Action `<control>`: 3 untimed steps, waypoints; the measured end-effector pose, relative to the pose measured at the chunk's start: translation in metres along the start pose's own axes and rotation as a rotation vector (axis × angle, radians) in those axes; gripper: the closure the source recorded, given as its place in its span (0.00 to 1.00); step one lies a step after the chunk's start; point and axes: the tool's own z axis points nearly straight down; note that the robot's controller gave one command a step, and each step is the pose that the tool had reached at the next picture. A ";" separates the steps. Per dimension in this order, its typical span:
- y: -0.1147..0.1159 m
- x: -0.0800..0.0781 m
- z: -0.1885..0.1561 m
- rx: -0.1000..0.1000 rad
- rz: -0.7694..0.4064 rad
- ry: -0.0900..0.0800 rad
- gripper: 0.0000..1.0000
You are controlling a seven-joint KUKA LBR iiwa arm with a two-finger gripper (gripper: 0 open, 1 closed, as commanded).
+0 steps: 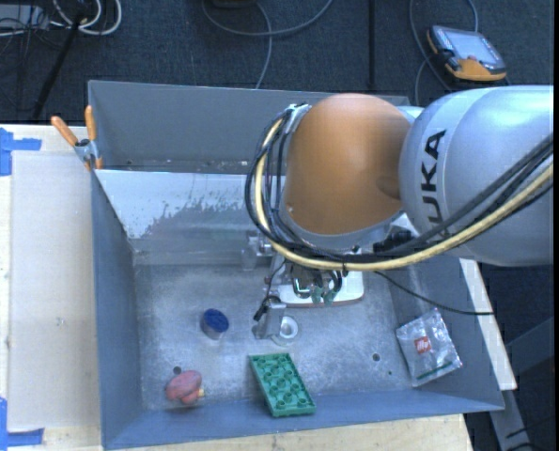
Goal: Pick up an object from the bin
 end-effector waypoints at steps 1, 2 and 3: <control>-0.015 -0.013 0.159 0.000 -0.203 -0.003 0.00; 0.012 -0.029 0.168 -0.002 -0.075 -0.009 0.00; 0.011 -0.029 0.168 -0.001 -0.071 -0.009 1.00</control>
Offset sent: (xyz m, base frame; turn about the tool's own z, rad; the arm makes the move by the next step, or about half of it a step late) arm 0.0126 -0.0150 -0.1544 -0.2024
